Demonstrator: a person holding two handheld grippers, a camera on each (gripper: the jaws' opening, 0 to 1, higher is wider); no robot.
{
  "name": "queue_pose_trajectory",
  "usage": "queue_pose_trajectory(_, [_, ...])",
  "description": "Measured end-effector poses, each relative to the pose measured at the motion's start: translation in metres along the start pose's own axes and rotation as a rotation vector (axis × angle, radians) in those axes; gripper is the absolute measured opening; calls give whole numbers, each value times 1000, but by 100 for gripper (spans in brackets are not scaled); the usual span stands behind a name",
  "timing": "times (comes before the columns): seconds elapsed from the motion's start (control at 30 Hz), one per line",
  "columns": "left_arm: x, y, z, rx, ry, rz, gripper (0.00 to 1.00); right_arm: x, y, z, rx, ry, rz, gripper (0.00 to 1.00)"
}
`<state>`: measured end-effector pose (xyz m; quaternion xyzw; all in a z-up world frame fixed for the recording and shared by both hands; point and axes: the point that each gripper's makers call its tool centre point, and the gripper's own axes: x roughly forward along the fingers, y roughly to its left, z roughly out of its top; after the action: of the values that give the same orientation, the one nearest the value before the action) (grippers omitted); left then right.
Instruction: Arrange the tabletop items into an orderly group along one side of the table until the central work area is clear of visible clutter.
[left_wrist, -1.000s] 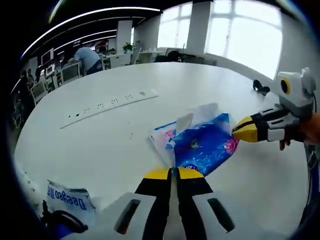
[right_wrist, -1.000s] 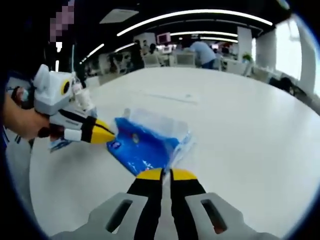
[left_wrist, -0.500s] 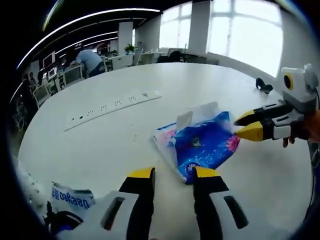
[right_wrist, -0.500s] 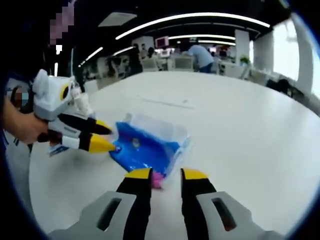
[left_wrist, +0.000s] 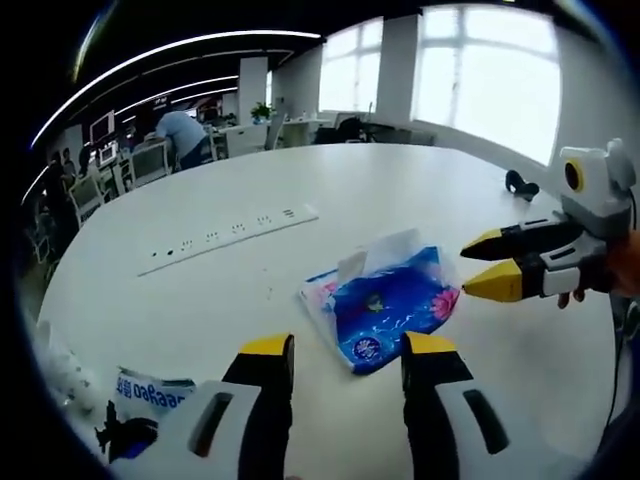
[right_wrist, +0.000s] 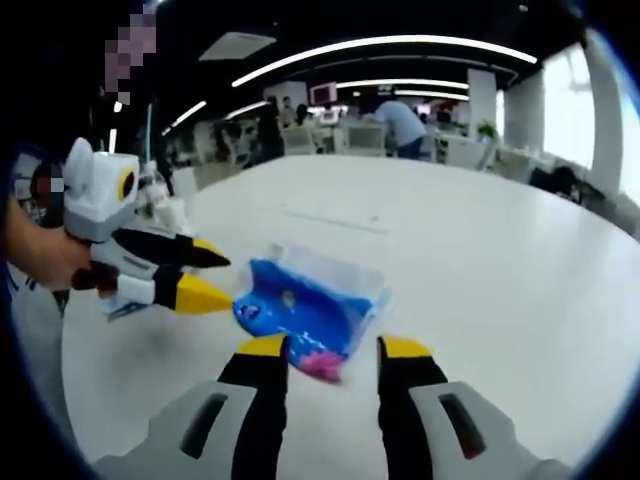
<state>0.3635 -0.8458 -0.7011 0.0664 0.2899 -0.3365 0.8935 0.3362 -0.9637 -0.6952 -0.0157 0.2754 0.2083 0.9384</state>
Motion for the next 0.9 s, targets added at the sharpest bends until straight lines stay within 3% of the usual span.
queue_pose_trajectory(0.37, [-24,0,10,22,-32,13,52,-11,7,12,-17,-14,7,41])
queue_pose_trajectory(0.9, [-65,-1,19,18,-70,50,54,-30,18,37,-37,-51,19,47])
